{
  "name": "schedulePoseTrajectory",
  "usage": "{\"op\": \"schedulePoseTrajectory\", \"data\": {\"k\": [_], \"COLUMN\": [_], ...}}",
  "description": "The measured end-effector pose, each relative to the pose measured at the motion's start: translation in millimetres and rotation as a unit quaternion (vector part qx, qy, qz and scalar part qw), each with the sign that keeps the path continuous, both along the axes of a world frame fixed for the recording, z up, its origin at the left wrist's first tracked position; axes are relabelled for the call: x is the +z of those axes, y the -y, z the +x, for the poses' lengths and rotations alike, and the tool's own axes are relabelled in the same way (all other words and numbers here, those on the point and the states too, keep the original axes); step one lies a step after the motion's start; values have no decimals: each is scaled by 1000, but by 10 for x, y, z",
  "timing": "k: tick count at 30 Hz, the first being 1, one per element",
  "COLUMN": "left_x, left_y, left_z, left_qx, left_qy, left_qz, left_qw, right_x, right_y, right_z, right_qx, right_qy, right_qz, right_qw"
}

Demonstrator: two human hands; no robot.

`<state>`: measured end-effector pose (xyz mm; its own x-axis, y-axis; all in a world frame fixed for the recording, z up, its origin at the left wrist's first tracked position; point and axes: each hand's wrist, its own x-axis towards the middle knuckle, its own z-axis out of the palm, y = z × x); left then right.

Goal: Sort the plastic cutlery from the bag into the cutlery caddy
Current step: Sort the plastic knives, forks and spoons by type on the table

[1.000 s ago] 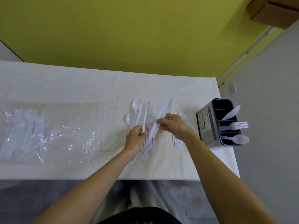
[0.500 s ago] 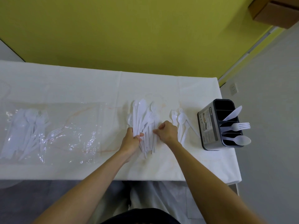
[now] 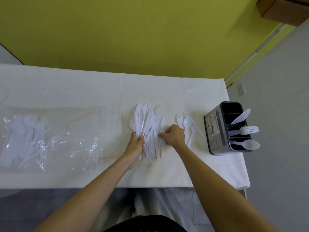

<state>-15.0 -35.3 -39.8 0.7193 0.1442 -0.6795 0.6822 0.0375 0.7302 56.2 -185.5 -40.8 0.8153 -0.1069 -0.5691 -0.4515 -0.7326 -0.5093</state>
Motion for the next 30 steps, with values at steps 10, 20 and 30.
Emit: {"op": "schedulePoseTrajectory", "data": {"k": [10,20,30], "left_x": [82,122,45], "left_y": [-29,12,-45], "left_z": [7,15,-44], "left_qx": [23,-29,15], "left_qy": [15,38,6], "left_qz": [1,13,67], "left_qw": [1000,999,998], "right_x": [72,283,119], "right_y": [52,47,-221], "right_z": [1,192,35], "right_qx": [5,-115,-45], "right_qy": [-14,-7,47], "right_qz": [-45,337,107], "right_qw": [999,934,992]}}
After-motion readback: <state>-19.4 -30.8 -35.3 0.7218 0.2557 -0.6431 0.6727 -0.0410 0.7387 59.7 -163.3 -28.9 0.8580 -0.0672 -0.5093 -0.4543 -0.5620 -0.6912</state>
